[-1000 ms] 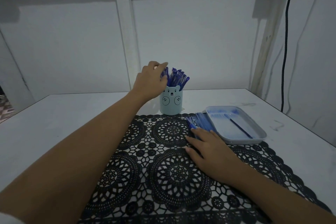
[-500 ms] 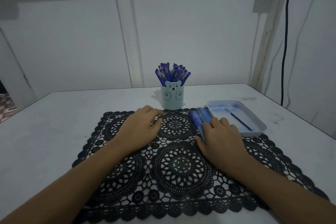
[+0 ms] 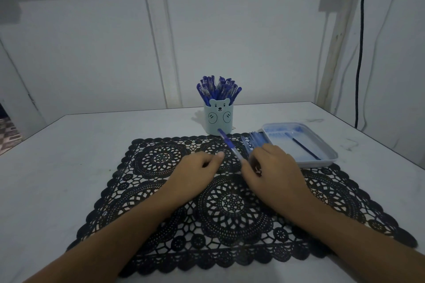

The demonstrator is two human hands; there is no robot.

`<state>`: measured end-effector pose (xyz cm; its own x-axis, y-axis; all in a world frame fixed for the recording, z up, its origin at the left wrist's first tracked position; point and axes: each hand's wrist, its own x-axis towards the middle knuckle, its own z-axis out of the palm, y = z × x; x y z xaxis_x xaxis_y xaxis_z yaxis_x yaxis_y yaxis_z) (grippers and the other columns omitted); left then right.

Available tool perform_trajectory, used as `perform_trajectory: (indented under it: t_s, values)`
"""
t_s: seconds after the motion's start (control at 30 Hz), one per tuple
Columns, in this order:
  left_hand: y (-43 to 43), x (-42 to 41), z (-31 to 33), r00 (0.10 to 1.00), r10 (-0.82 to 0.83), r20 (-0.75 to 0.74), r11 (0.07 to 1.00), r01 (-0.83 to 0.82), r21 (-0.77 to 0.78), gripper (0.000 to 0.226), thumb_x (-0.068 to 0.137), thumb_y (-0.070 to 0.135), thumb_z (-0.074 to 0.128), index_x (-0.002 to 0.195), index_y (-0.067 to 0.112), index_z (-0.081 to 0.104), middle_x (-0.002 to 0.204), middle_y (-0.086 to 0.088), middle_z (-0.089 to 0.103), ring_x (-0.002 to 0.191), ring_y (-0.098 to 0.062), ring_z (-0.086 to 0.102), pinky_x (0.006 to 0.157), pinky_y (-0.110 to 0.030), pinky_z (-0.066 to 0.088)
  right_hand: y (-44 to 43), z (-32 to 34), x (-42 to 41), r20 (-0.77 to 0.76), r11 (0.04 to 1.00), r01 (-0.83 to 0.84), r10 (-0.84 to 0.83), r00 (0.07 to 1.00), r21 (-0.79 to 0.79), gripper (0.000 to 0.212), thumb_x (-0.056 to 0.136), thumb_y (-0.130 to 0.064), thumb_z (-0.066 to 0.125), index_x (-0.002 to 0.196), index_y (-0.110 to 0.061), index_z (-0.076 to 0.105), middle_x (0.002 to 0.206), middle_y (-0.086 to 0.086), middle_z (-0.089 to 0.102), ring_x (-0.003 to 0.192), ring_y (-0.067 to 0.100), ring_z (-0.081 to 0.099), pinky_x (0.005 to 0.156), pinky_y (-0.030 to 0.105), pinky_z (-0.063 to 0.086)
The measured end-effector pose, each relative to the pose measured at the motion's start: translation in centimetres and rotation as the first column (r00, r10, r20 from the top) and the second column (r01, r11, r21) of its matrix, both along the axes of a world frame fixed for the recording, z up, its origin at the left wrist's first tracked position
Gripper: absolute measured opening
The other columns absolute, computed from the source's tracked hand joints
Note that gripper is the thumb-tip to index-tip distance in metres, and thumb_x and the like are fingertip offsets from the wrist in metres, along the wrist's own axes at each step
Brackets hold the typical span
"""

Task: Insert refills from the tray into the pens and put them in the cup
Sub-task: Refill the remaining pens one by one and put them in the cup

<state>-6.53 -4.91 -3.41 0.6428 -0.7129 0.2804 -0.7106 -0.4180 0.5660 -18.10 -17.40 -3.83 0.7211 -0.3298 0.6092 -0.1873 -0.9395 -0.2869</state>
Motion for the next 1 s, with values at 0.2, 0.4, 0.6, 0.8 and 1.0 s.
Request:
perform_trajectory:
  t_s: [0.2, 0.4, 0.6, 0.8, 1.0]
  values:
    - [-0.4, -0.8, 0.8, 0.938, 0.000, -0.347, 0.974, -0.078, -0.211, 0.043, 0.089, 0.044, 0.048, 0.084, 0.007, 0.070, 0.080, -0.009, 0.069, 0.073, -0.020, 0.062, 0.075, -0.029, 0.046, 1.9, -0.5, -0.4, 0.005, 0.986, -0.148, 0.149, 0.989, -0.079, 0.032, 0.084, -0.044, 0.037, 0.069, -0.020, 0.053, 0.068, -0.008, 0.049, 0.063, 0.012, 0.048, 0.056, 0.033, 0.040]
    - [0.2, -0.7, 2.9, 0.899, -0.092, -0.428, 0.938, -0.066, -0.339, 0.023, 0.095, 0.027, 0.044, 0.089, 0.010, 0.058, 0.060, 0.002, 0.056, 0.049, -0.012, 0.053, 0.054, -0.026, 0.049, 0.8, 0.3, -0.7, 0.150, 0.971, -0.236, 0.228, 0.962, 0.038, 0.038, 0.089, -0.045, 0.033, 0.086, -0.018, 0.060, 0.077, -0.010, 0.053, 0.074, 0.009, 0.048, 0.067, 0.029, 0.041]
    - [1.4, -0.3, 2.9, 0.918, -0.109, 0.380, 0.985, 0.049, 0.165, 0.019, 0.094, 0.036, 0.043, 0.103, 0.026, 0.056, 0.069, 0.012, 0.050, 0.058, -0.002, 0.046, 0.052, -0.017, 0.034, -0.7, 0.3, -0.5, 0.197, 0.966, -0.126, 0.171, 0.965, -0.224, 0.038, 0.085, -0.033, 0.046, 0.116, -0.011, 0.054, 0.111, 0.008, 0.055, 0.102, 0.020, 0.048, 0.081, 0.032, 0.039]
    - [1.8, -0.8, 2.2, 0.841, -0.297, 0.452, 0.935, 0.159, 0.317, 0.024, 0.095, 0.038, 0.038, 0.108, 0.026, 0.054, 0.085, 0.016, 0.043, 0.077, -0.002, 0.044, 0.066, -0.017, 0.035, -1.3, -0.4, 0.3, -0.153, 0.887, -0.270, 0.229, 0.961, -0.374, 0.031, 0.086, -0.037, 0.038, 0.092, -0.015, 0.059, 0.079, -0.002, 0.062, 0.065, 0.014, 0.058, 0.054, 0.026, 0.047]
    - [1.8, -0.1, 1.3, 0.847, -0.414, 0.334, 0.847, 0.223, 0.482, 0.031, 0.098, 0.037, 0.028, 0.117, 0.022, 0.048, 0.100, 0.008, 0.048, 0.092, -0.007, 0.048, 0.085, -0.024, 0.040, -1.1, -0.4, 0.0, -0.394, 0.857, -0.440, 0.320, 0.862, -0.267, 0.022, 0.098, -0.021, 0.036, 0.112, -0.013, 0.051, 0.098, 0.002, 0.053, 0.086, 0.017, 0.050, 0.066, 0.024, 0.033]
